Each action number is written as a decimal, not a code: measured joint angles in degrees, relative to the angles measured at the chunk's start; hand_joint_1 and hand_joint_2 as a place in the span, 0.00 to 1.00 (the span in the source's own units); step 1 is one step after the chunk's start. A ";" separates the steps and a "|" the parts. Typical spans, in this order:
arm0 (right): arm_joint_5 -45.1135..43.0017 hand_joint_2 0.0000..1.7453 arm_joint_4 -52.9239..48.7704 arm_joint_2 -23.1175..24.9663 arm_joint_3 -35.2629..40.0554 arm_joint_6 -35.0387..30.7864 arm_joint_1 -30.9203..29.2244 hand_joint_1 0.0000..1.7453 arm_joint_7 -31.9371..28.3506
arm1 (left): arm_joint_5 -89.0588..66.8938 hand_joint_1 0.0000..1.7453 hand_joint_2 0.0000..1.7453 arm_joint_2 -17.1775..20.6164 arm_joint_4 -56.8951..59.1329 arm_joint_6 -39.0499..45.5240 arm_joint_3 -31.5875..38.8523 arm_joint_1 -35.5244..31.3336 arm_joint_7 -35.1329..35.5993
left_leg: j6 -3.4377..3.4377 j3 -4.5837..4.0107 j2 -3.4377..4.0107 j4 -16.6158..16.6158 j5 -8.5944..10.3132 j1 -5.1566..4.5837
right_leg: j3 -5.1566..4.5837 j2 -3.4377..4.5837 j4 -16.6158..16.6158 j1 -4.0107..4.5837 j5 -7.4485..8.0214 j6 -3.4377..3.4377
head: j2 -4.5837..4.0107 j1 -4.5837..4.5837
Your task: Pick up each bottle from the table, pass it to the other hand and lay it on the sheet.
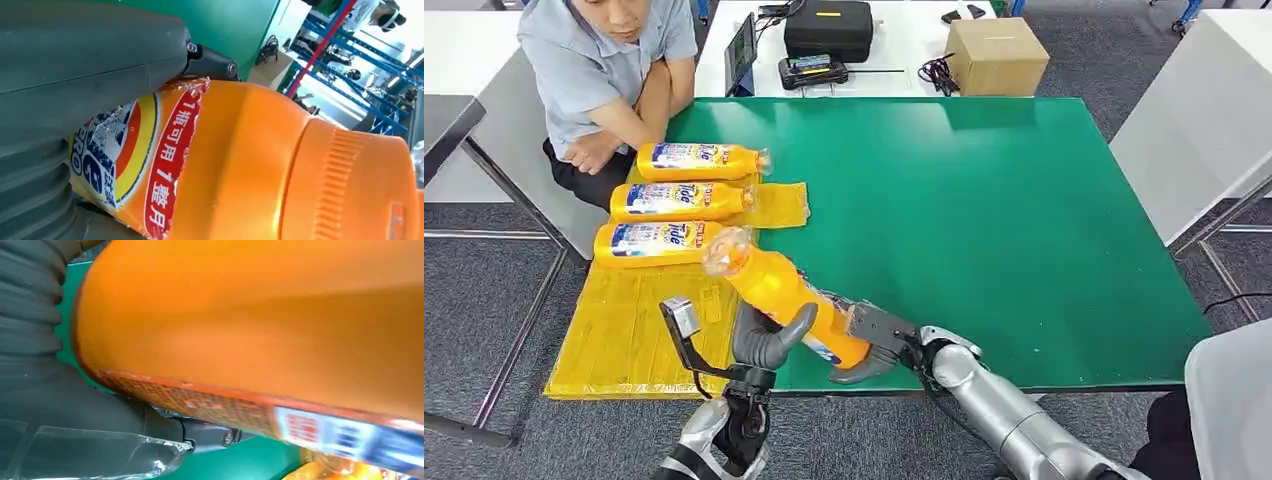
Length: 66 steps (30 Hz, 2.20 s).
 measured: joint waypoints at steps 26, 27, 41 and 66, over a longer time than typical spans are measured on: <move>20.59 1.00 -6.71 0.98 -7.82 -17.42 6.45 0.00 0.90 | -77.51 1.00 1.00 6.99 1.70 35.06 12.12 -5.10 1.55 | -0.01 0.00 0.04 0.00 0.01 0.04 | -0.05 0.02 0.05 0.02 0.00 -0.01 | 0.00 0.02; 21.07 1.00 -7.36 1.03 -8.22 -17.31 6.63 0.00 0.90 | -79.70 1.00 1.00 7.13 1.70 35.08 14.19 -5.30 1.60 | -0.01 0.00 0.05 0.00 0.01 0.04 | -0.06 0.02 0.05 0.02 0.00 -0.01 | 0.00 0.02; 22.29 1.00 -10.01 2.03 -10.91 -15.63 7.59 0.00 -0.28 | -107.47 1.00 1.00 10.62 11.88 32.48 25.29 -9.05 16.19 | -0.03 0.00 0.03 0.00 0.03 0.04 | -0.06 0.02 0.05 0.02 0.00 -0.01 | 0.00 0.02; 22.29 1.00 -12.13 1.77 -11.43 -13.53 7.88 0.00 -0.68 | -104.21 0.00 1.00 13.18 22.36 24.03 15.50 -13.20 17.77 | -0.04 -0.03 0.01 0.00 0.04 0.04 | -0.07 0.00 0.05 0.02 0.00 -0.01 | 0.00 0.04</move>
